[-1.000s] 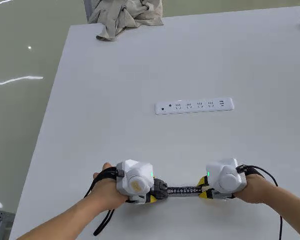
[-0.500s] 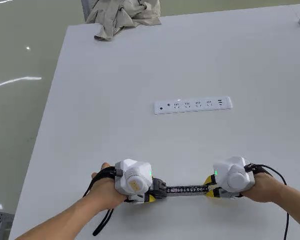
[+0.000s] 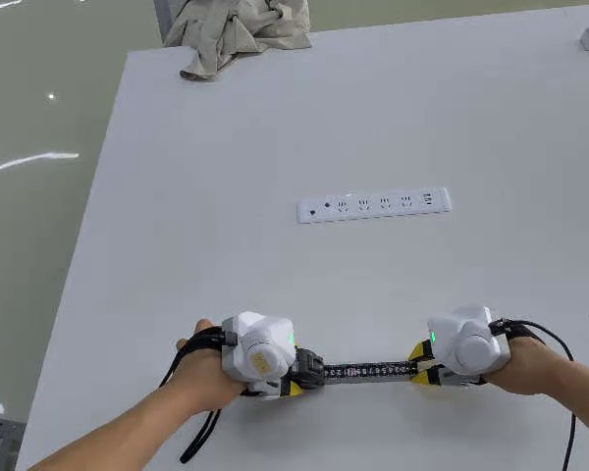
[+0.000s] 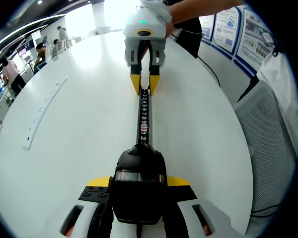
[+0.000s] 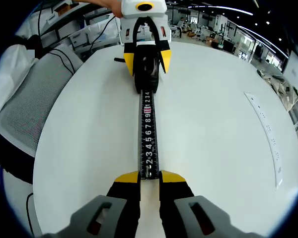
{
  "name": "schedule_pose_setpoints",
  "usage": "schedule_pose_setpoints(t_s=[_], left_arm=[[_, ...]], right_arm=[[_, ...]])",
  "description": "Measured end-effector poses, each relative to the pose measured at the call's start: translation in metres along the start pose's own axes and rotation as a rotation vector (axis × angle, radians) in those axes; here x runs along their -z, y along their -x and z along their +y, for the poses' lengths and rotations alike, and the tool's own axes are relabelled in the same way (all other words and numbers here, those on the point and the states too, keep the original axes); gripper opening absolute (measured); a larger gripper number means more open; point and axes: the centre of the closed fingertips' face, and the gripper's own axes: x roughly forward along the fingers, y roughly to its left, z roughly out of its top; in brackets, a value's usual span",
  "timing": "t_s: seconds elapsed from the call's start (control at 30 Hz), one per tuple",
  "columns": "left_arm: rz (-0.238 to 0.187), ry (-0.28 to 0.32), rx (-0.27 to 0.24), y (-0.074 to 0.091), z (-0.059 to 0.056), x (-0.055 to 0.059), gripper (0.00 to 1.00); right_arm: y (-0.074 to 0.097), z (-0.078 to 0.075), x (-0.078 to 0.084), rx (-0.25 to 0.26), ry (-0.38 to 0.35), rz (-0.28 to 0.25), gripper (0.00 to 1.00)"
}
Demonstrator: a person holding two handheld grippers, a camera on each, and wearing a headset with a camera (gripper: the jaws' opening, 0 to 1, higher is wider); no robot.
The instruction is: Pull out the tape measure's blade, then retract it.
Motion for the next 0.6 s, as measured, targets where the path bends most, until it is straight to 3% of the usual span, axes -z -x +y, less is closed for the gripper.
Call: schedule_pose_setpoints(t_s=[0.6], left_arm=[[0.004, -0.002, 0.003, 0.0, 0.0, 0.0, 0.36]], right_arm=[[0.013, -0.001, 0.024, 0.012, -0.02, 0.017, 0.13]])
